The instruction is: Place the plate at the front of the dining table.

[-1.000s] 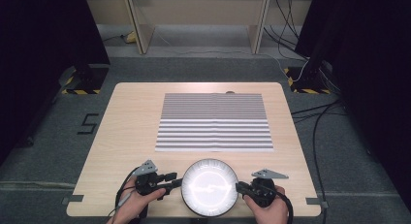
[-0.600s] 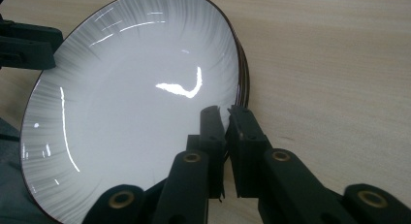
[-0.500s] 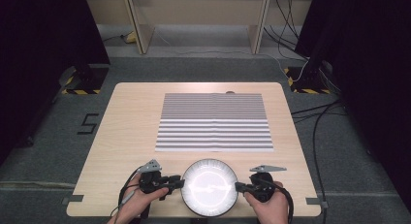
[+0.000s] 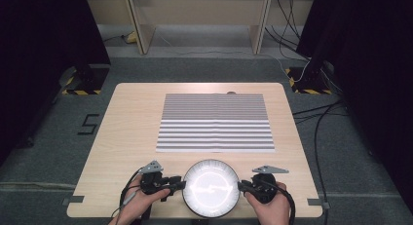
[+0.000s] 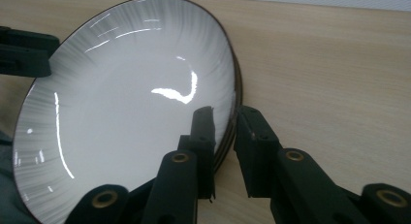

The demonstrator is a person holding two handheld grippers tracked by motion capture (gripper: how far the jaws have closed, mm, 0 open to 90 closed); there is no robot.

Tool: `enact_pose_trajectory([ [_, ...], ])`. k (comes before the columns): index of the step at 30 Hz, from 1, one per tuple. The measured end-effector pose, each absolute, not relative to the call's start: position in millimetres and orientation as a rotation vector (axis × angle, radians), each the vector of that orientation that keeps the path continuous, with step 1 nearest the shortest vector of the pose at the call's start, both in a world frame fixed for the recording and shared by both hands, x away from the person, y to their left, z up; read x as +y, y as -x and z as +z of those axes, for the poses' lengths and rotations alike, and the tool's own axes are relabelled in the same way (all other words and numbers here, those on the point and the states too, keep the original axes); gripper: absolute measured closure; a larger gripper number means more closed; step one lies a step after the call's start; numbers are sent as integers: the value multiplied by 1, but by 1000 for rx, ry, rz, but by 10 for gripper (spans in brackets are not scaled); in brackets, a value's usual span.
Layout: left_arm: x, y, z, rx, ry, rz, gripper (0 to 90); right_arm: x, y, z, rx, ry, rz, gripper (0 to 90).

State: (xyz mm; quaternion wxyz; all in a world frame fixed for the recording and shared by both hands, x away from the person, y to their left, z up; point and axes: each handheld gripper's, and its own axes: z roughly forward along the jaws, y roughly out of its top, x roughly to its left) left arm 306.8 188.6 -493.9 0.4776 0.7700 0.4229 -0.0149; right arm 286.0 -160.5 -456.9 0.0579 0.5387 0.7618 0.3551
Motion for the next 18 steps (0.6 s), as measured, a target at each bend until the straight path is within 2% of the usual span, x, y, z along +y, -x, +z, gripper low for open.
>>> enact_pose_trajectory([
  [9, 187, -308, -492, 1031, -1896, -48, 639, -157, -287, -456, 2329, -1636, 1032, 854],
  [18, 189, -310, -487, 1032, -1894, -61, 661, -151, -291, -457, 2362, -1674, 1035, 852],
])
